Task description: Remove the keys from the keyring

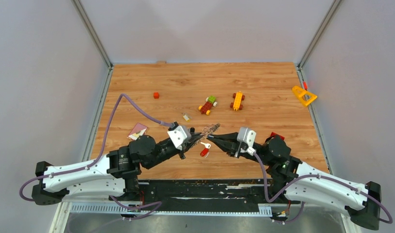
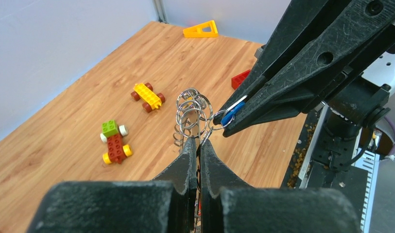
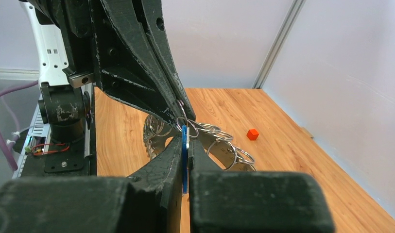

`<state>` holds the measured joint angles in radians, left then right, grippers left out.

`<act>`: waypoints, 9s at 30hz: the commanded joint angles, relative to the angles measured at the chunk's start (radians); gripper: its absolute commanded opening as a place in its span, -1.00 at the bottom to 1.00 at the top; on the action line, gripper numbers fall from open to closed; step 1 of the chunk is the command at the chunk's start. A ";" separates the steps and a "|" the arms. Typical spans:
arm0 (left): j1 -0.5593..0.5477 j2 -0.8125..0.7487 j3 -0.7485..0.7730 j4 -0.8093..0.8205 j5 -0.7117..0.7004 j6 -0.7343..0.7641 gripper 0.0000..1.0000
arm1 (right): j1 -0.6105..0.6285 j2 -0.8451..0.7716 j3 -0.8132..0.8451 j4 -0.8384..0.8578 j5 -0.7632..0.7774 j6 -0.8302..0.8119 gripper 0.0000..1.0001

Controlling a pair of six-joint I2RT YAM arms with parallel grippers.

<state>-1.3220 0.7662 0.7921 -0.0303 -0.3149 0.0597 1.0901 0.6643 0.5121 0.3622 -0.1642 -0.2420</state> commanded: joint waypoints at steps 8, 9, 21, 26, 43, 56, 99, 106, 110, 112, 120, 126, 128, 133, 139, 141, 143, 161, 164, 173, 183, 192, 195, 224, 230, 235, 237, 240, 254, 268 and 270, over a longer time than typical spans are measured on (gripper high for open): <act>0.033 0.002 -0.038 0.020 -0.128 -0.030 -1.00 | -0.006 -0.068 0.082 0.041 -0.021 -0.067 -1.00; 0.033 0.006 -0.039 0.020 -0.125 -0.033 -1.00 | -0.006 -0.069 0.085 0.038 -0.023 -0.074 -1.00; 0.033 0.058 -0.053 0.026 -0.068 -0.055 -1.00 | -0.006 -0.069 0.129 -0.039 -0.065 -0.219 -1.00; 0.033 0.073 -0.062 0.026 -0.051 -0.079 -1.00 | -0.007 -0.068 0.140 -0.098 -0.151 -0.359 -1.00; 0.033 0.054 -0.132 0.169 0.071 -0.158 -0.52 | -0.006 -0.104 0.130 -0.179 -0.112 -0.669 -1.00; 0.034 0.068 -0.186 0.273 0.199 -0.249 -0.04 | -0.006 -0.141 0.098 -0.146 -0.035 -0.706 -1.00; 0.035 0.068 -0.135 0.201 0.111 -0.061 -0.86 | -0.006 -0.138 0.329 -0.506 -0.090 -0.594 -1.00; 0.035 0.097 -0.105 0.188 0.129 -0.028 0.08 | -0.007 -0.087 0.445 -0.611 0.037 -0.438 -1.00; 0.035 0.093 -0.101 0.188 0.121 -0.026 0.16 | -0.006 -0.060 0.488 -0.658 0.065 -0.383 -1.00; 0.035 0.091 -0.100 0.187 0.116 -0.026 0.17 | -0.006 -0.048 0.508 -0.682 0.076 -0.360 -1.00; 0.035 0.069 -0.100 0.179 0.104 -0.027 0.20 | -0.007 0.002 0.571 -0.738 0.163 -0.251 -1.00; 0.035 0.044 -0.105 0.165 0.090 -0.027 0.23 | -0.006 0.022 0.597 -0.749 0.229 -0.207 -1.00; 0.035 0.036 -0.106 0.161 0.085 -0.030 0.24 | -0.006 0.028 0.608 -0.752 0.257 -0.188 -1.00; 0.035 0.015 -0.110 0.149 0.068 -0.027 0.25 | -0.006 0.043 0.636 -0.766 0.312 -0.138 -1.00; 0.035 -0.012 -0.111 0.120 0.027 -0.019 0.37 | -0.006 0.057 0.659 -0.777 0.338 -0.101 -1.00; 0.035 -0.022 -0.113 0.113 0.014 -0.017 0.39 | -0.006 0.066 0.673 -0.787 0.355 -0.085 -1.00; 0.035 -0.034 -0.115 0.108 0.001 -0.016 0.41 | -0.006 0.076 0.690 -0.802 0.373 -0.064 -1.00; 0.035 -0.085 -0.130 0.092 -0.052 -0.018 0.60 | -0.006 0.164 0.793 -0.909 0.594 0.095 -1.00; 0.035 -0.085 -0.132 0.095 -0.051 -0.020 0.60 | -0.006 0.185 0.814 -0.930 0.639 0.134 -1.00; 0.035 -0.088 -0.130 0.097 -0.046 -0.020 0.61 | -0.006 0.200 0.834 -0.956 0.688 0.181 -1.00; 0.035 -0.104 -0.131 0.095 -0.035 -0.021 0.62 | -0.006 0.183 0.835 -0.944 0.647 0.192 -1.00; 0.035 -0.145 -0.133 0.087 -0.003 -0.010 0.61 | -0.006 0.094 0.781 -0.863 0.424 0.151 -1.00; 0.035 -0.178 -0.142 0.086 0.013 -0.002 0.61 | -0.006 0.078 0.782 -0.865 0.389 0.149 -1.00; 0.035 -0.296 -0.124 0.035 0.041 0.011 0.61 | -0.006 0.016 0.852 -0.905 -0.084 0.228 -1.00; 0.034 -0.296 -0.105 0.035 0.077 0.017 0.61 | -0.006 0.007 0.849 -0.902 -0.140 0.224 -1.00; 0.034 -0.263 -0.059 0.012 0.152 0.029 0.53 | -0.006 -0.009 0.829 -0.895 -0.253 0.172 -1.00; 0.035 -0.243 -0.034 -0.003 0.181 0.037 0.53 | -0.006 -0.020 0.814 -0.885 -0.302 0.150 -1.00; 0.034 -0.208 0.006 -0.025 0.221 0.050 0.53 | -0.005 -0.035 0.786 -0.870 -0.379 0.112 -1.00; 0.035 -0.069 0.157 -0.053 0.532 0.057 0.43 | -0.006 -0.059 0.647 -0.872 -0.549 -0.090 -1.00; 0.034 0.099 0.276 -0.081 0.796 0.061 0.24 | -0.006 -0.018 0.575 -0.858 -0.626 -0.221 -1.00; 0.033 0.131 0.293 -0.093 0.816 0.066 0.17 | -0.006 -0.016 0.563 -0.846 -0.630 -0.230 -1.00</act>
<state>-1.2888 0.8497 1.0279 -0.1028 0.4114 0.1085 1.0790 0.6472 1.0893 -0.5732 -0.7395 -0.4088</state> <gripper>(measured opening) 0.612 0.047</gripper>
